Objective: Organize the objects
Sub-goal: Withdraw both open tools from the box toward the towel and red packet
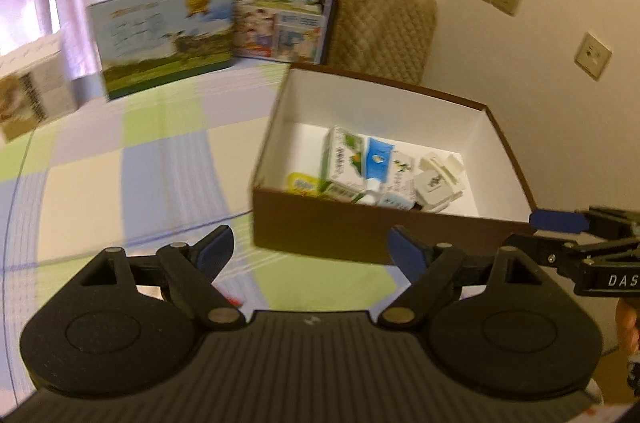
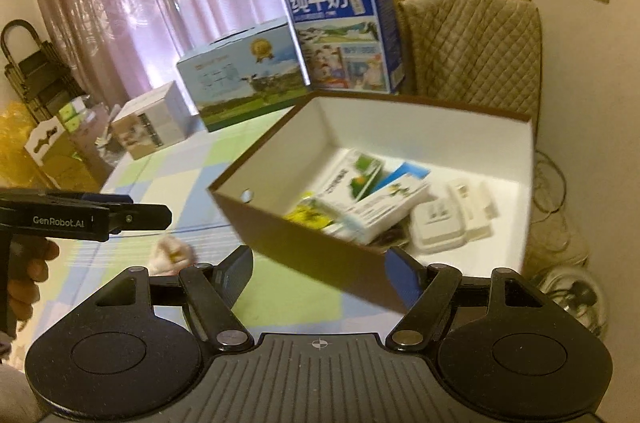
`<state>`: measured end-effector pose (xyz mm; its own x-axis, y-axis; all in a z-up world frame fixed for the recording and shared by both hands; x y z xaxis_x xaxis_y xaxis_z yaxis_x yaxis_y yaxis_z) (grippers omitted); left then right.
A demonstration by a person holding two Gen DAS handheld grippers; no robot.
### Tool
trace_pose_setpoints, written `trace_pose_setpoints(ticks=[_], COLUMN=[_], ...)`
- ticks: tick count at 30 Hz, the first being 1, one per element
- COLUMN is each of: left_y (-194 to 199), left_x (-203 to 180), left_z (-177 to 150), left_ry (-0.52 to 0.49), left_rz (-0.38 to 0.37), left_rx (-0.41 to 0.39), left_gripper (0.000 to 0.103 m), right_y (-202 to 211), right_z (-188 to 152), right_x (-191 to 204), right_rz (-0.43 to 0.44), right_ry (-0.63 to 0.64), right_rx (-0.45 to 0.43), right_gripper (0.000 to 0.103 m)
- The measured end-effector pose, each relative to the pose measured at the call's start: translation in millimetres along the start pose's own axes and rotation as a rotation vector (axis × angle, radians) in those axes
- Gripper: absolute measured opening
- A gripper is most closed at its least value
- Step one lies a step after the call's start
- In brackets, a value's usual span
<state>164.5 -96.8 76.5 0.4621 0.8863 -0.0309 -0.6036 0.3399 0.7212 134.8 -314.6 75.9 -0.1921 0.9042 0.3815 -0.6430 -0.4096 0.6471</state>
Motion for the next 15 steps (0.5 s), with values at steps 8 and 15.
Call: trace_pose_setpoints(ticks=[8, 15], left_y=[28, 41], left_x=[31, 56], left_z=[-46, -78], left_ry=[0.047, 0.103], left_rz=[0.1, 0.142], left_rx=[0.017, 0.04], left_gripper=[0.082, 0.082], right_y=[-17, -39], right_z=[-24, -41], right_x=[34, 60], right_rz=[0.049, 0.077], right_ry=[-0.042, -0.024], right_rx=[0.052, 0.103], right_gripper=[0.07, 0.07])
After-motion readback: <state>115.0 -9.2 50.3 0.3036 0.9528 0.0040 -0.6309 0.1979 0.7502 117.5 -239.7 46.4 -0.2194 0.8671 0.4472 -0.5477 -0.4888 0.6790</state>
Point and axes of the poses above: each gripper's, at about its wrist camera, not at the fingertips, and y roughly against the way its jaws point, x to its left, z to its top, the point moved 1 cm from there along -y, roughly the way its jaws point, and after that the axes turned 10 degrees about -y, right-handed, at the moved point
